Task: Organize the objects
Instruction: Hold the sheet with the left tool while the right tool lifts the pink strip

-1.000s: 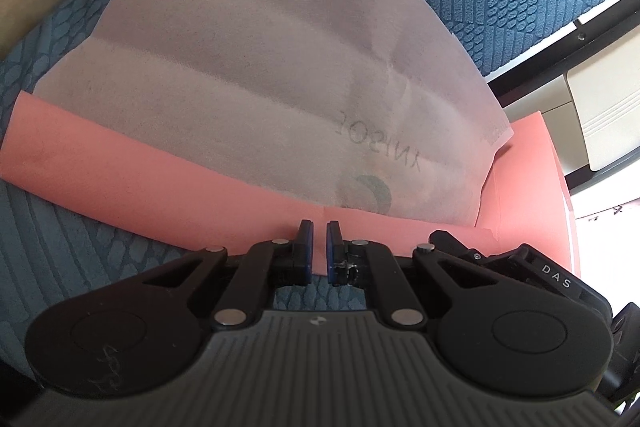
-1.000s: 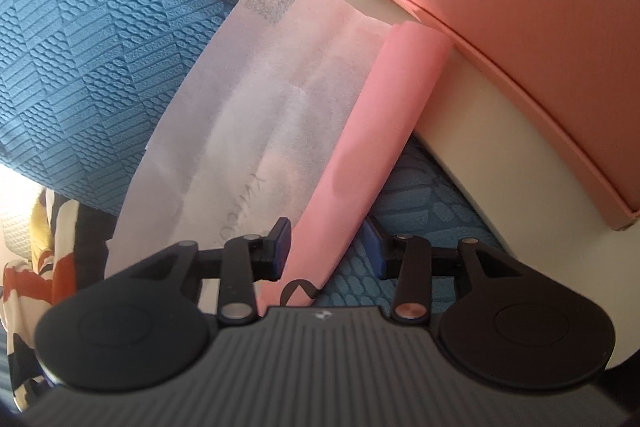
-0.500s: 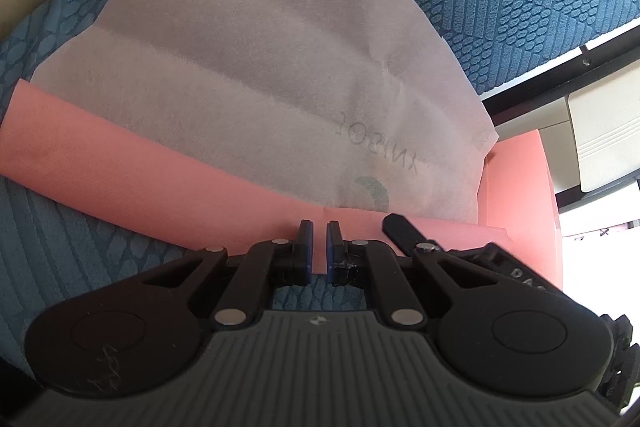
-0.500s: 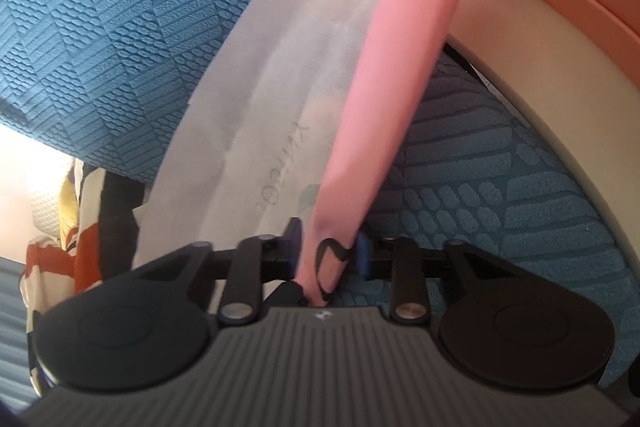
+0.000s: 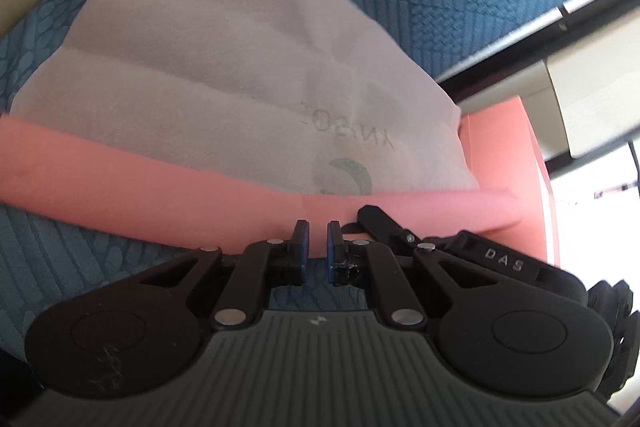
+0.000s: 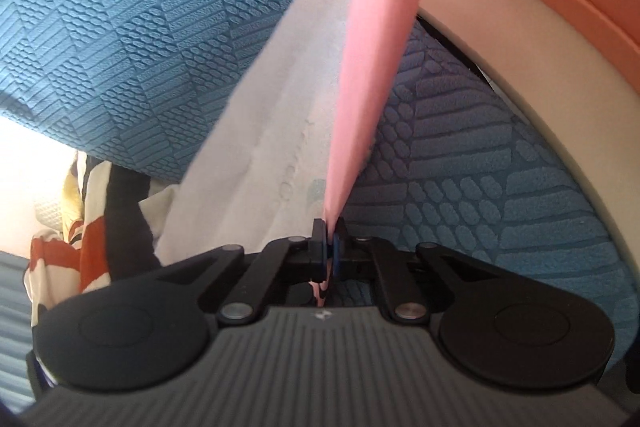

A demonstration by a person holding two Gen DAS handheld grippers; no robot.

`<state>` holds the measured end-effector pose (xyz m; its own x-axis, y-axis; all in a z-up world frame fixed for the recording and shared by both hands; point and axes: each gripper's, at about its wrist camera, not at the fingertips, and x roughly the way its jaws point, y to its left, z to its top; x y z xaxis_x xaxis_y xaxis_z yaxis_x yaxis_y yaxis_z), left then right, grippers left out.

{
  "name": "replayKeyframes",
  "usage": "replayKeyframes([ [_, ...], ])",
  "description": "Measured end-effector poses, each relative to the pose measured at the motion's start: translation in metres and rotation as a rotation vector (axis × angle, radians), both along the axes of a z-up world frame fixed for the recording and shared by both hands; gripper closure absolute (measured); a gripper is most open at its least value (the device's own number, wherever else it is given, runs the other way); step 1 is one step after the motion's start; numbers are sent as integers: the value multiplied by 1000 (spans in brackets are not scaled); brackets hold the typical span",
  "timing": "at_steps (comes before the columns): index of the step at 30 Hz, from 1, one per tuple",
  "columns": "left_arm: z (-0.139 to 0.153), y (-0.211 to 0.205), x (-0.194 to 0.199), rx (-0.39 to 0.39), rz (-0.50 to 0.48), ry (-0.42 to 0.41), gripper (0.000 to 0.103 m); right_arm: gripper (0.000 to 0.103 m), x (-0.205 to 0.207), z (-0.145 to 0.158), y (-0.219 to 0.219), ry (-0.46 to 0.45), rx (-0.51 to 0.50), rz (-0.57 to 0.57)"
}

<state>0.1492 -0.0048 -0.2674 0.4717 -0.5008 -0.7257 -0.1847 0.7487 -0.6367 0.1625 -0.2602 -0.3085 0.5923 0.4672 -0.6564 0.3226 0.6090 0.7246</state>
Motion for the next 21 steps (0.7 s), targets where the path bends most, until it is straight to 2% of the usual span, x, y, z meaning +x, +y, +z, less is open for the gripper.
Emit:
replayKeyframes([
  [5, 16, -20, -6, 80, -162, -42, 92, 97, -4, 8, -10, 4, -4, 3],
  [7, 23, -29, -10, 114, -223, -68, 78, 97, -6, 9, -15, 10, -9, -1],
  [8, 26, -33, -12, 128, -247, -81, 65, 97, -8, 10, -19, 22, -4, 4],
  [9, 29, -36, -15, 141, -264, -98, 59, 97, -8, 10, -21, 31, 1, 6],
  [14, 36, -51, -26, 202, -347, -159, 51, 97, -11, 13, -28, 29, 24, 6],
  [21, 41, -56, -44, 333, -399, -235, 50, 97, -13, 14, -32, 36, 36, 26],
])
